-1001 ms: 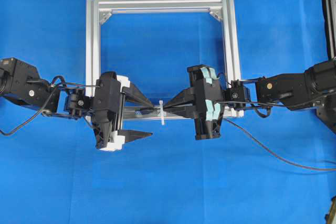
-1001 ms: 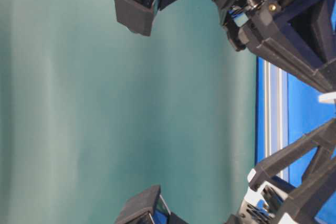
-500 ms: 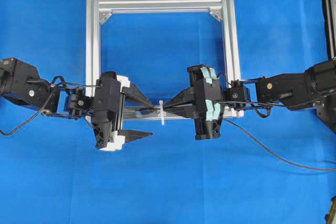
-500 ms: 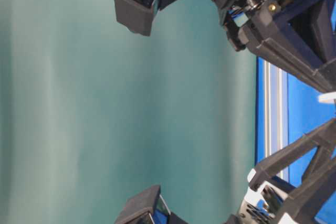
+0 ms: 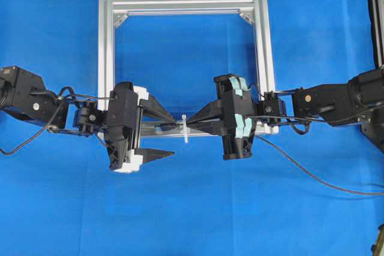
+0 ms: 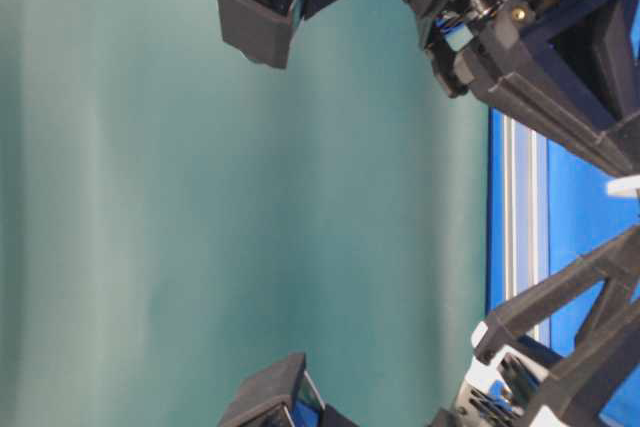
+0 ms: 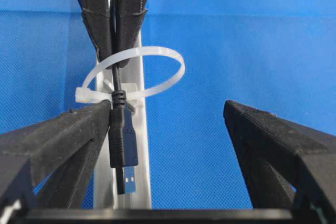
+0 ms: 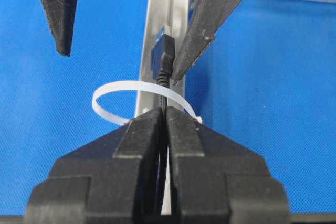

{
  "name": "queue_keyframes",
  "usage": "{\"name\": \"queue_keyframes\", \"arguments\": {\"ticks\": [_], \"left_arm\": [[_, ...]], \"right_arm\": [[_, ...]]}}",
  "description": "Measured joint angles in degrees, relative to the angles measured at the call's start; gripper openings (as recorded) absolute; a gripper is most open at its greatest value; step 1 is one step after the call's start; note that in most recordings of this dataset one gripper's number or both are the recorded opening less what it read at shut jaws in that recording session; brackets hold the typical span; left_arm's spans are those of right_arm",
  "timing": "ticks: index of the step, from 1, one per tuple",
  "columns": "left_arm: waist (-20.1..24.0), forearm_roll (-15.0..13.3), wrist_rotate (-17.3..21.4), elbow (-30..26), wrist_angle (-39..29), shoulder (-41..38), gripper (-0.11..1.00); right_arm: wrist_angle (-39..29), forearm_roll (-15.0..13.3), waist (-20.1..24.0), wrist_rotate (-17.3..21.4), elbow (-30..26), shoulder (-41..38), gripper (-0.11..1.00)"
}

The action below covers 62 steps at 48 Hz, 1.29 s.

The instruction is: Insert the wire through the string loop located in the center.

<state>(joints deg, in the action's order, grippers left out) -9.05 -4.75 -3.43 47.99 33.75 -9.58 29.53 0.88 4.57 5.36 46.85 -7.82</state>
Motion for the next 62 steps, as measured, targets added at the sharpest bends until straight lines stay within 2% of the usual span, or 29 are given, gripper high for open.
{"name": "queue_keyframes", "arguments": {"ticks": [8,12,15,22,26,54,58,62], "left_arm": [[0.0,0.09,0.0,0.0,0.0,0.0,0.9],[0.0,0.09,-0.09,0.0,-0.26,0.0,0.83],[0.0,0.09,-0.35,0.0,-0.97,0.0,0.7],[0.62,0.0,-0.62,-0.18,-1.76,0.0,0.27],[1.05,-0.09,-1.05,-0.18,-1.76,0.0,0.1],[1.41,-0.09,-0.97,-0.26,-2.02,0.09,0.09],[1.41,-0.09,-0.88,-0.26,-2.02,0.0,0.09],[1.32,-0.18,-0.88,-0.26,-2.02,0.0,0.09]], "right_arm": [[0.0,0.0,0.0,0.0,0.0,0.0,-0.03],[0.0,0.0,0.0,0.0,0.0,0.0,-0.03],[0.0,0.0,0.0,0.0,0.0,0.0,-0.03],[0.0,-0.18,0.18,-0.18,0.0,0.0,-0.03],[0.0,-0.26,0.26,-0.18,0.0,0.0,-0.03],[0.0,-0.26,0.26,-0.18,0.0,0.0,-0.02],[0.0,-0.18,0.26,-0.18,0.0,0.0,0.03],[0.0,-0.18,0.26,-0.09,0.0,0.0,0.15]]}}
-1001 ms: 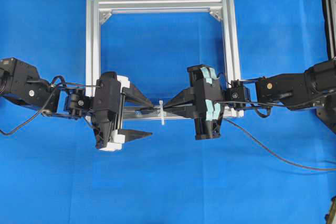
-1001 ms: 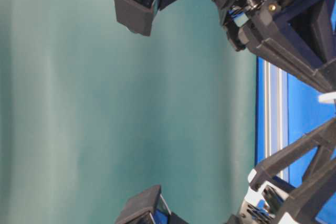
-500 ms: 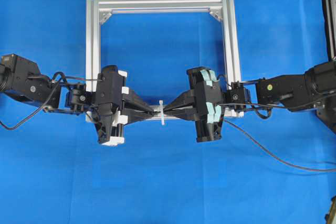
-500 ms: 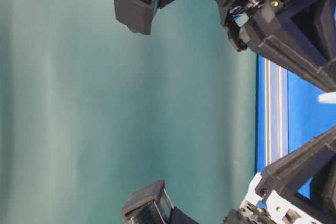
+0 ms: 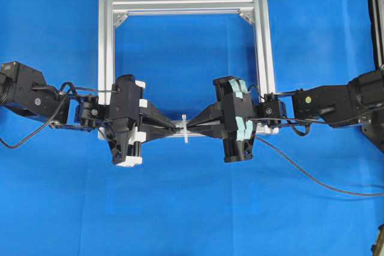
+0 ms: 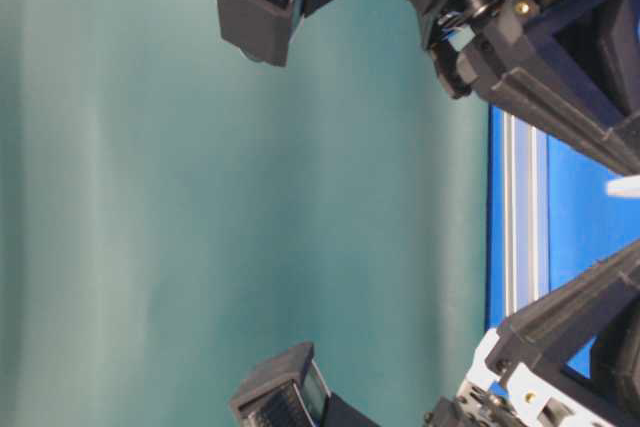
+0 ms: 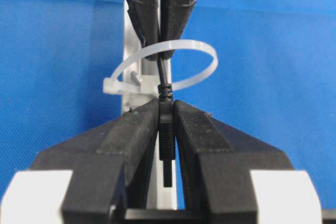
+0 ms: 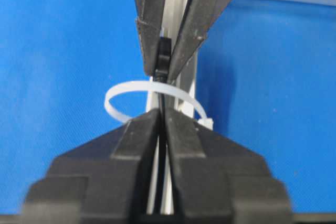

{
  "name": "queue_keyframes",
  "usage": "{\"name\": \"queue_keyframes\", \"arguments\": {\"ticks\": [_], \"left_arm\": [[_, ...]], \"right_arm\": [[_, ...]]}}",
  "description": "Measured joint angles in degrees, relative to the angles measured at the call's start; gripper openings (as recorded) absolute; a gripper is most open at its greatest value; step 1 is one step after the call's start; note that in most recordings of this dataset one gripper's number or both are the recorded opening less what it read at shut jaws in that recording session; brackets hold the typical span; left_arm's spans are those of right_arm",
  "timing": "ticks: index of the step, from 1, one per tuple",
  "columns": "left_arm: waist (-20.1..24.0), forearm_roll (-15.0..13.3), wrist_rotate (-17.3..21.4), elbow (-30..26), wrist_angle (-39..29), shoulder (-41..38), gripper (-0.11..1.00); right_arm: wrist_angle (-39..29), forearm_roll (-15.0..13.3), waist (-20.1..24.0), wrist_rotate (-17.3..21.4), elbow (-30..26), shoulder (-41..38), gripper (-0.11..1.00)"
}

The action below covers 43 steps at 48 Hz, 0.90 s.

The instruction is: Insert the wire through the string loop located in the center.

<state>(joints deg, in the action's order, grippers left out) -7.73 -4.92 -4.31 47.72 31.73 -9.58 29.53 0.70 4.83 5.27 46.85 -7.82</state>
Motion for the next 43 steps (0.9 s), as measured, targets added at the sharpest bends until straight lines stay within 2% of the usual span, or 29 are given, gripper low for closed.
{"name": "queue_keyframes", "arguments": {"ticks": [2,11,14,35,43], "left_arm": [[0.0,0.0,0.0,0.0,0.0,0.0,0.09],[0.0,0.0,0.09,0.0,0.0,0.0,0.09],[0.0,0.09,0.0,0.0,0.0,0.0,0.09],[0.0,0.09,0.18,-0.09,-0.09,0.09,0.09],[0.0,0.09,0.26,1.49,-0.97,2.55,0.09]], "right_arm": [[0.0,0.09,-0.09,0.18,0.0,-0.09,0.24],[0.0,0.97,-0.26,0.26,0.0,-0.09,0.81],[0.0,1.05,-0.26,0.26,0.0,-0.09,0.94],[0.0,1.05,-0.26,0.18,0.09,0.0,0.92],[0.0,1.14,-0.26,0.18,0.09,0.0,0.92]]}}
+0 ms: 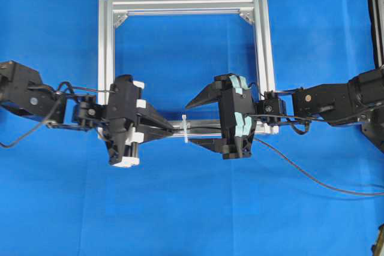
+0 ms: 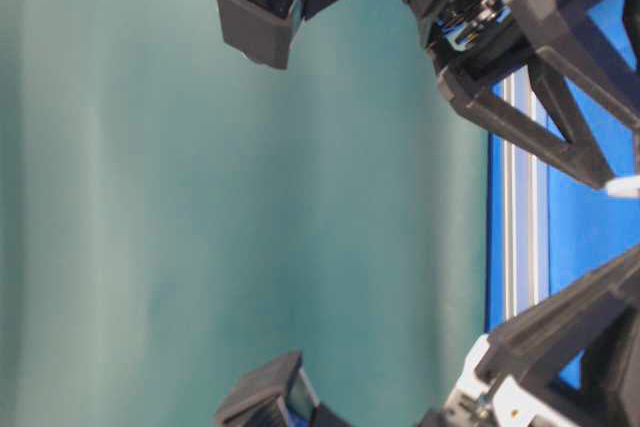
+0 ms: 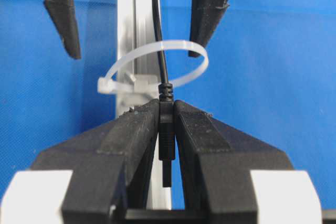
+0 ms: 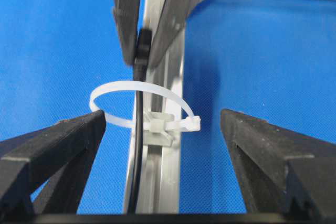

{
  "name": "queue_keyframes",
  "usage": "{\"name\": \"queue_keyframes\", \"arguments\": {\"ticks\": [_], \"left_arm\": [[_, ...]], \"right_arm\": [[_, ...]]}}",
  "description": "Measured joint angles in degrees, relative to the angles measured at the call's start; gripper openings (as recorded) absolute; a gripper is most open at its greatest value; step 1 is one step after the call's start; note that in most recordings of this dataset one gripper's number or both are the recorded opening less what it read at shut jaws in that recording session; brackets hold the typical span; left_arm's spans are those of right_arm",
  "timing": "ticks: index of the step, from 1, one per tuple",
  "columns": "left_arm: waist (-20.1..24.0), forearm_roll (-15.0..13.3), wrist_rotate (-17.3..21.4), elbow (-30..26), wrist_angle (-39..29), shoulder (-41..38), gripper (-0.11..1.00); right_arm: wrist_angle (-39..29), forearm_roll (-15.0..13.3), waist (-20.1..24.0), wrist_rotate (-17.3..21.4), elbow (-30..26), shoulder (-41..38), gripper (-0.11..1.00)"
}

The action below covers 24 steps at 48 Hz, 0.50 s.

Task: Insert the wire through the string loop located in the center.
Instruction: 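Pull the cable leftward through the loop with the left gripper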

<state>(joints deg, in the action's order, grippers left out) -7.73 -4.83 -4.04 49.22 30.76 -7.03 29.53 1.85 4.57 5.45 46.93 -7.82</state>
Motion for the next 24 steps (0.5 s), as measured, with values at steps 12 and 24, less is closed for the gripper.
{"name": "queue_keyframes", "arguments": {"ticks": [12,24], "left_arm": [[-0.09,0.0,0.0,5.62,-0.35,5.62,0.09],[-0.53,0.0,-0.97,13.36,-0.53,12.92,0.09]], "right_arm": [[0.0,0.0,0.0,-0.09,0.0,0.0,0.92],[0.0,0.0,0.0,-0.09,0.09,0.0,0.92]]}}
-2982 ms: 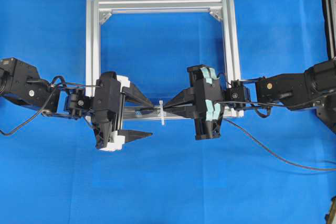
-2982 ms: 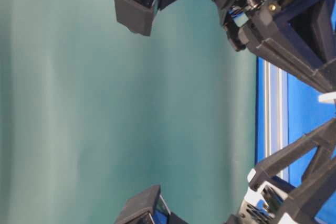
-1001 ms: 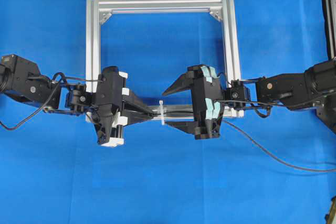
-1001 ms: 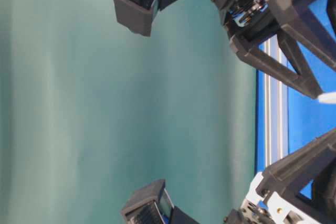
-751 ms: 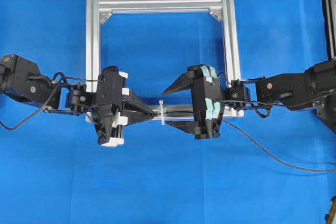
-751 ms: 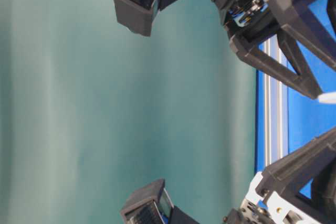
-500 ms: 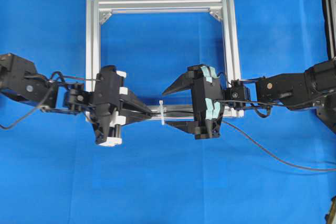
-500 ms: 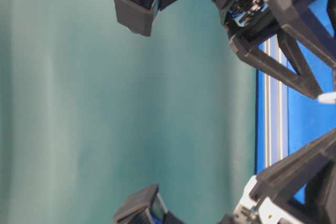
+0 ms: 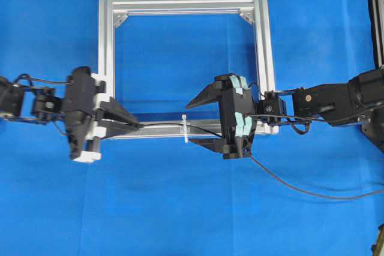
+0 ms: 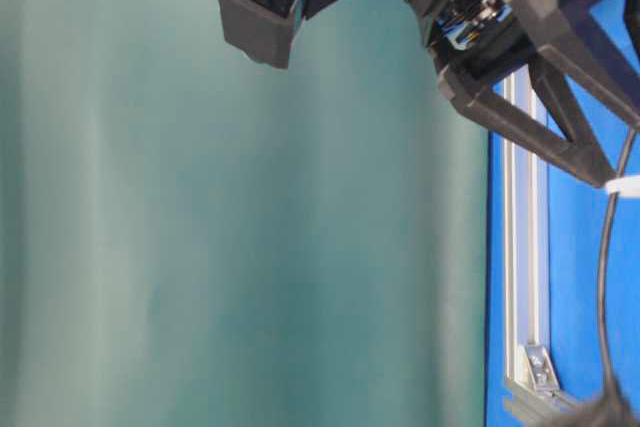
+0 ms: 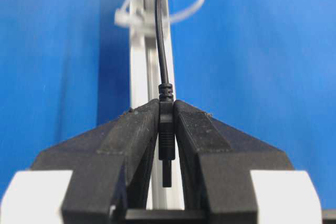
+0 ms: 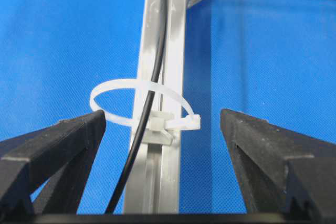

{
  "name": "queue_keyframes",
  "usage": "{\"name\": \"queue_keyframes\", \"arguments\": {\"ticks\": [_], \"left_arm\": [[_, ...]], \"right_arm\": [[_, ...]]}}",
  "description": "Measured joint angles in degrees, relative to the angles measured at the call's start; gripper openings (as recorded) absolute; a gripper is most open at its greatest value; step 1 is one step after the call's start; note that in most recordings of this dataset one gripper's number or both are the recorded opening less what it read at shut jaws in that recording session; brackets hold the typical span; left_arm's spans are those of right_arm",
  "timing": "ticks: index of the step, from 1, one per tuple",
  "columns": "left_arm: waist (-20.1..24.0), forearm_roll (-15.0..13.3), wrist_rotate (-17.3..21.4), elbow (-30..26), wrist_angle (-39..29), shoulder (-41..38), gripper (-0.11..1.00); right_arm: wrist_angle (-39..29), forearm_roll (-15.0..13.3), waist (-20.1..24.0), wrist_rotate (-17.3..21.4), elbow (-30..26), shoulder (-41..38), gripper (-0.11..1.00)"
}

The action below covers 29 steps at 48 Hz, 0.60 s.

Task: Insert the wire through the string loop located in the center.
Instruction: 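Pull the cable leftward through the loop with the left gripper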

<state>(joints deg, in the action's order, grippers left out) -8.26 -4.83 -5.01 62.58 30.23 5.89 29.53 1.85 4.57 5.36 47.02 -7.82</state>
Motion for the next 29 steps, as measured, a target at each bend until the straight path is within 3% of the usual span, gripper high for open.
{"name": "queue_keyframes", "arguments": {"ticks": [16,29], "left_arm": [[-0.62,0.0,-5.45,9.32,-2.46,9.58,0.09],[-0.79,0.0,-5.45,12.13,-4.83,12.66,0.09]], "right_arm": [[0.0,-0.09,0.0,-0.09,0.0,0.0,0.92],[0.0,-0.09,0.0,-0.18,0.0,0.0,0.92]]}}
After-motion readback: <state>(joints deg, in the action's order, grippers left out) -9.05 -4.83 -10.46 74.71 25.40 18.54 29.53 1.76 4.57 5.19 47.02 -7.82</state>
